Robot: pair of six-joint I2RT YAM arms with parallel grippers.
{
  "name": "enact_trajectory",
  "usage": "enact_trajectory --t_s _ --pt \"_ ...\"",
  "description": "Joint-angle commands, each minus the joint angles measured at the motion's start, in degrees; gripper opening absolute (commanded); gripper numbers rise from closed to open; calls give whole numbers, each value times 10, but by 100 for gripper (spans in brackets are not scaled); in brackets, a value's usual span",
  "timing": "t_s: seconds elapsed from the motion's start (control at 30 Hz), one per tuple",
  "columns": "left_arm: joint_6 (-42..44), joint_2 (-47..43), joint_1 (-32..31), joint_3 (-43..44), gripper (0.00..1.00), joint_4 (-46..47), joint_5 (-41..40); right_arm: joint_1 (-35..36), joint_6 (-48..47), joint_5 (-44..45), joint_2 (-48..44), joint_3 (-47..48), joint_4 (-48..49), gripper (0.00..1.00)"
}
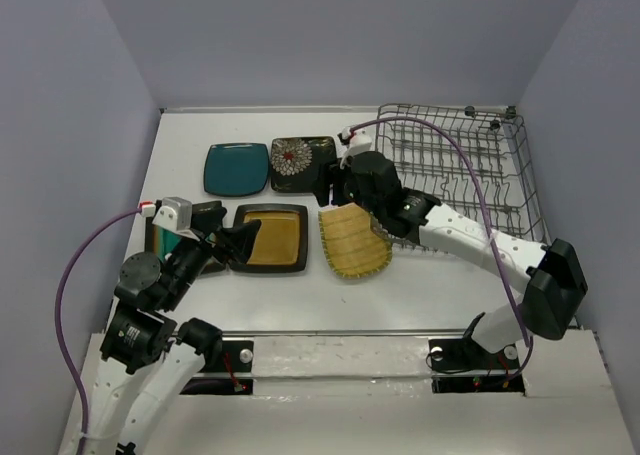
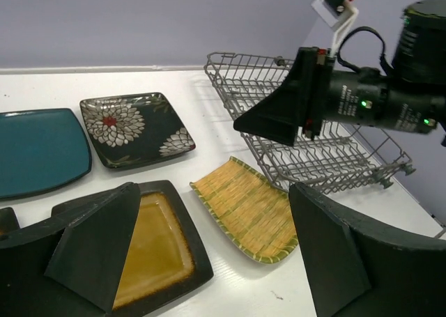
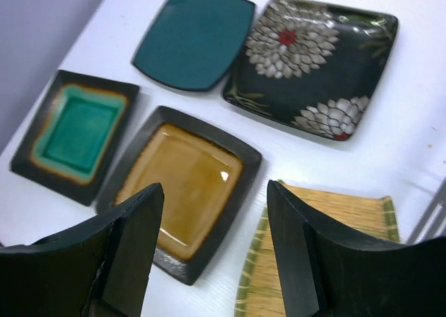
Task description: Load the plates into the dish rack
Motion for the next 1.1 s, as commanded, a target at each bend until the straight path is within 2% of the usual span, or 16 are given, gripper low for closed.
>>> enact_trajectory --t_s 0.0,0.17,0.23,0.47,0.73,0.87,1.07 --pt "12 -3 -8 6 99 25 14 -73 -11 -91 15 53 -33 68" --pt "8 -9 -15 5 99 21 0 -162 -17 -127 69 90 -60 66" --pt "5 -14 -18 7 99 18 -10 -189 -11 -129 92 98 -60 62" --pt "0 -17 -27 2 99 20 -20 -237 -25 -137 208 176 -88 61" --pt "-7 -18 -36 -1 99 18 -44 -260 -7 -148 308 259 -101 61" --pt "-7 -16 -40 -1 99 19 -47 -260 -1 -206 356 293 -104 59" --pt "-8 -13 -41 -1 99 18 -50 -260 9 -249 408 329 -104 58"
